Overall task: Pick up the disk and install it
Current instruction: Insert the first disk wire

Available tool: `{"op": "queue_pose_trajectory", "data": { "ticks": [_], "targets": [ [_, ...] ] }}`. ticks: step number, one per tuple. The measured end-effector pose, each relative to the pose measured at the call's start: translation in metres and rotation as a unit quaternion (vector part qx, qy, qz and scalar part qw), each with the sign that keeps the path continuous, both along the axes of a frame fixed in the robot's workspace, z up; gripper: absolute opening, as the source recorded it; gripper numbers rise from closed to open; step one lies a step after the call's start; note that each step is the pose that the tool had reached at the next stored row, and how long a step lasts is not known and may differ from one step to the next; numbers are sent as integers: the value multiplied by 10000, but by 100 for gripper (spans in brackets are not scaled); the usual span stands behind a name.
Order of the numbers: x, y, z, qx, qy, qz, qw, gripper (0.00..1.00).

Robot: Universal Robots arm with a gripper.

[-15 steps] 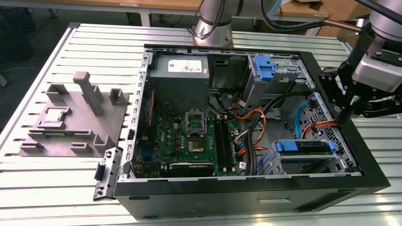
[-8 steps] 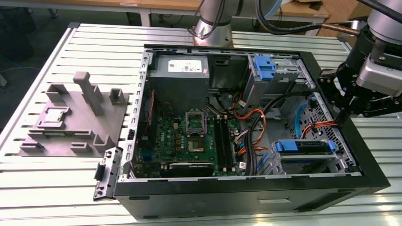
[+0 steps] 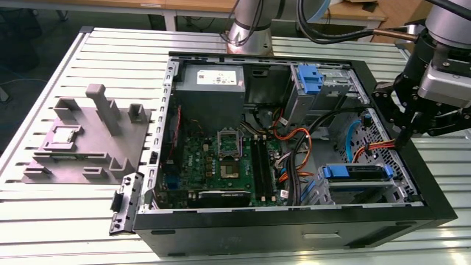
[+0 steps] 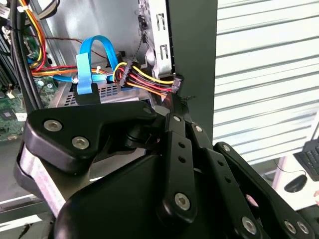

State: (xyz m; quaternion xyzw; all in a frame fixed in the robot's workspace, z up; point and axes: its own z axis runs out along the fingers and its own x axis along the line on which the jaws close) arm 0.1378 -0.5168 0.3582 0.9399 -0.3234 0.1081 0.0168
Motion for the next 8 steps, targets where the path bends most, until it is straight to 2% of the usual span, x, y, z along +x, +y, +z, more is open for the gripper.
{"op": "queue_pose_trajectory", "data": {
  "ticks": [8],
  "targets": [
    [-1, 0, 1, -1, -2, 1, 10000, 11]
  ]
}}
